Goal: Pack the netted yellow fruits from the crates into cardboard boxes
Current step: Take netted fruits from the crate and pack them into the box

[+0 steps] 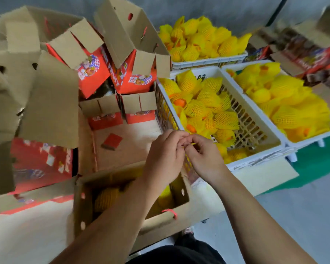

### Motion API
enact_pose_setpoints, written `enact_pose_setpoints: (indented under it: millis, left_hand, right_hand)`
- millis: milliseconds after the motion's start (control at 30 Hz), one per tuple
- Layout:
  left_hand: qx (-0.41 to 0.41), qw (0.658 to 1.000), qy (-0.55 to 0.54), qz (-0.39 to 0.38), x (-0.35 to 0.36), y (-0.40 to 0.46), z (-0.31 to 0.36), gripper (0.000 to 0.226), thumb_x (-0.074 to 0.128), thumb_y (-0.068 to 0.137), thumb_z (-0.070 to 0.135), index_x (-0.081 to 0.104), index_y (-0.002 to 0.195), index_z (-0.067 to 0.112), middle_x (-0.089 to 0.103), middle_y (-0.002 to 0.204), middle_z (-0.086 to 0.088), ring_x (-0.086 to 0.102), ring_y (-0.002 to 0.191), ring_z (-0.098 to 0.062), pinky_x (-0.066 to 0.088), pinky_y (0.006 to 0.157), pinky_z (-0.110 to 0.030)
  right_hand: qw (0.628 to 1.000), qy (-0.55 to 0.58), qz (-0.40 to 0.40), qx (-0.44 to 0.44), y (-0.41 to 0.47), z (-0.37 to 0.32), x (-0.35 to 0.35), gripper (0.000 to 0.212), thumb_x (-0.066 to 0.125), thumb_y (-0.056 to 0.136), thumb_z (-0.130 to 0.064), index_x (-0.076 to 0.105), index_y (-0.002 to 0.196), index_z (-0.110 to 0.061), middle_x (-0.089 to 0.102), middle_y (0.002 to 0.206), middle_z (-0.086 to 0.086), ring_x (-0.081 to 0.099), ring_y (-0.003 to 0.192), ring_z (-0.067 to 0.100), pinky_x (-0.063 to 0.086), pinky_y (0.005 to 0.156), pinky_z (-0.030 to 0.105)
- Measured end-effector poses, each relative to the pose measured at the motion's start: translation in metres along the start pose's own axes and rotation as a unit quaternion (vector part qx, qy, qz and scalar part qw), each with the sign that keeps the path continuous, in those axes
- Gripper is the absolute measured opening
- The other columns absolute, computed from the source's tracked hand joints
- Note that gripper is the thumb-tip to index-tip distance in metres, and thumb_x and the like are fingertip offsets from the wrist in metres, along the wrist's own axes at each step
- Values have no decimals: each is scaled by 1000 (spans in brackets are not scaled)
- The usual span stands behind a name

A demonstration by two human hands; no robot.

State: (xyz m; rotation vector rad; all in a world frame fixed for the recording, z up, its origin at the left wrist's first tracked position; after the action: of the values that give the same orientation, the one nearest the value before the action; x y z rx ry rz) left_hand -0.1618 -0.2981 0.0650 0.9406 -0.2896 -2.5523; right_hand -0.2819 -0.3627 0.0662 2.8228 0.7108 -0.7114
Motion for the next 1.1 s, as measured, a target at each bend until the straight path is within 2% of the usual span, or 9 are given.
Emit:
enact_pose_setpoints:
  millis: [133, 233, 300, 400, 533, 633, 800, 967, 1100]
  left_hand:
    - [-13, 999, 16, -47, 63, 52, 11, 35, 59, 89, 0, 70, 120, 13, 71, 113, -7, 66, 106, -30, 52, 89, -47]
    - [-26, 981, 171, -90, 100, 83, 0, 31, 56, 95, 21, 65, 123, 29, 70, 115, 5, 62, 109, -26, 48, 91, -45]
    - [-31, 943, 304, -129, 113, 98, -11, 33, 51, 95, 31, 61, 127, 36, 66, 119, 8, 55, 115, -23, 39, 97, -41]
    - [-48, 921, 358, -145, 116, 118, -24, 32, 53, 95, 38, 60, 126, 35, 66, 120, 9, 50, 118, -22, 33, 98, -40]
    - [-50, 900, 407, -146, 117, 121, -26, 40, 49, 98, 38, 52, 138, 33, 68, 120, 8, 53, 119, -23, 37, 100, -39]
    - [-65, 885, 435, -152, 120, 124, -25, 37, 43, 102, 32, 54, 138, 30, 68, 126, 5, 53, 121, -23, 35, 104, -39]
    - [-77, 872, 452, -173, 122, 126, -28, 39, 44, 102, 40, 51, 139, 28, 65, 130, 4, 52, 124, -24, 34, 108, -40]
    - [-92, 866, 461, -169, 125, 127, -33, 81, 47, 98, 55, 10, 164, 24, 45, 151, 2, 43, 134, -25, 32, 112, -40]
    - [-83, 880, 444, -145, 125, 125, -34, 111, 54, 91, 70, -18, 162, 24, 43, 152, -1, 45, 130, -26, 34, 112, -40]
  right_hand:
    - [999, -23, 10, 21, 35, 45, -53, 19, 60, 96, -10, 72, 90, -23, 58, 55, -21, 43, 42, 4, 26, 44, 15]
    - [998, -48, -31, 38, 75, 77, -77, 20, 59, 96, -10, 69, 91, -26, 65, 70, -12, 42, 45, 3, 35, 50, 24]
    - [993, -86, -69, 52, 106, 97, -82, 22, 57, 97, -6, 69, 103, -24, 70, 93, 1, 49, 58, 11, 42, 63, 31]
    - [982, -149, -100, 57, 153, 115, -76, 47, 57, 96, -7, 56, 142, -18, 61, 128, 15, 59, 90, 25, 43, 75, 31]
    - [947, -307, -93, -5, 204, 118, -56, 84, 68, 91, -27, 22, 162, -25, 30, 157, 8, 37, 135, 39, 41, 106, 48]
    - [921, -374, -113, -1, 223, 132, -41, 93, 74, 85, -47, 23, 156, -15, 27, 151, 13, 33, 133, 42, 37, 108, 48]
    - [905, -410, -70, -88, 230, 146, -38, 91, 76, 83, -55, 31, 145, -5, 35, 135, 11, 32, 125, 33, 31, 106, 45]
    - [949, -304, -70, -46, 230, 149, -56, 92, 86, 76, -40, 35, 146, -9, 38, 141, 11, 43, 127, 36, 39, 106, 46]
    - [995, -83, -28, 48, 214, 148, -71, 78, 89, 72, -32, 48, 135, -10, 43, 132, 9, 52, 115, 28, 51, 95, 43]
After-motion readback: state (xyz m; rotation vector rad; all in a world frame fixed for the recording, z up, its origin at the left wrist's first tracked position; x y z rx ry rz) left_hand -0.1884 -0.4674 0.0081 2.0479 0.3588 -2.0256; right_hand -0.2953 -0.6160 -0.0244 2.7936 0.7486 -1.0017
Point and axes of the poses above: each hand's wrist, its own y-axis towards the middle knuckle, its own x-axis out of the palm, z = x × y, the point moved 3 cm from there along y, towards the middle knuckle
